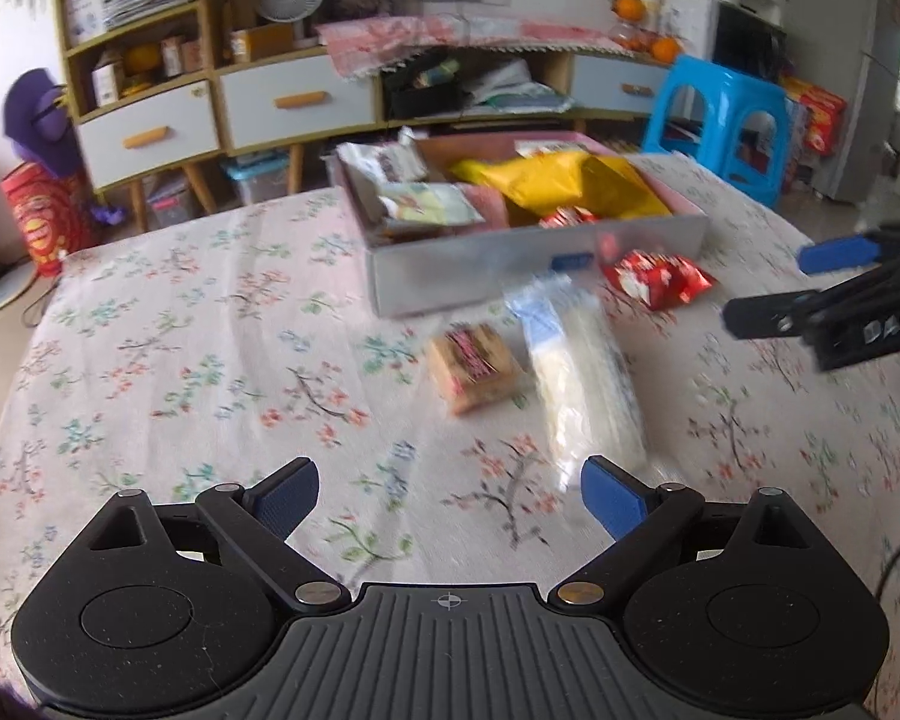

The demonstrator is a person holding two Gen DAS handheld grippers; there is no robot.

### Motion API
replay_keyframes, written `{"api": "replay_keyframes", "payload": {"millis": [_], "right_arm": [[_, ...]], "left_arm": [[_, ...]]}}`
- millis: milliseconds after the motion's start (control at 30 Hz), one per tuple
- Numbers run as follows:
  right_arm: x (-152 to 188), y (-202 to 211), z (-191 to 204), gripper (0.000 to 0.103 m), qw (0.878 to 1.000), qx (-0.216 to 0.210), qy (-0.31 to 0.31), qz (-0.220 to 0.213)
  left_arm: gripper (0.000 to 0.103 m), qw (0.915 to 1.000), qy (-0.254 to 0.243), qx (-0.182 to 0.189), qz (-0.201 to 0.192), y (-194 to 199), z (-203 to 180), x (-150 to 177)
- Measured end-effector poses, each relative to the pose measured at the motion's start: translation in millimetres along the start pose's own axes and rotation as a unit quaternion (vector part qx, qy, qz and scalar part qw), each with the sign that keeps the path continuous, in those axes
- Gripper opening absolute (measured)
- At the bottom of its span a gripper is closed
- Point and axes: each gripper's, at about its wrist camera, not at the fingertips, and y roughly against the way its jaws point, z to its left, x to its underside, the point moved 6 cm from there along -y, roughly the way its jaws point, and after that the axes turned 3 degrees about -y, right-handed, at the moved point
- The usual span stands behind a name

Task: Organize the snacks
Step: 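Withdraw both tools from the box toward the remaining snacks, then grasp the clear white bread bag with the left tool while the right tool grasps the red candy bag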

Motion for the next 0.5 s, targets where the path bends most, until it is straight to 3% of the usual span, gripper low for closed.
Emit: {"api": "replay_keyframes", "payload": {"millis": [200, 500], "right_arm": [[13.6, -3.3, 7.7, 0.094, 0.998, -0.001, 0.056, 0.007], [25.6, -25.9, 5.7, 0.095, 0.997, -0.016, 0.061, 0.036]], "left_arm": [[0.096, 0.9995, -0.027, 0.017, -0.007, -8.7, -22.6, 0.7], [0.094, 0.9983, 0.013, 0.053, -0.022, -27.3, -36.3, -4.4]]}}
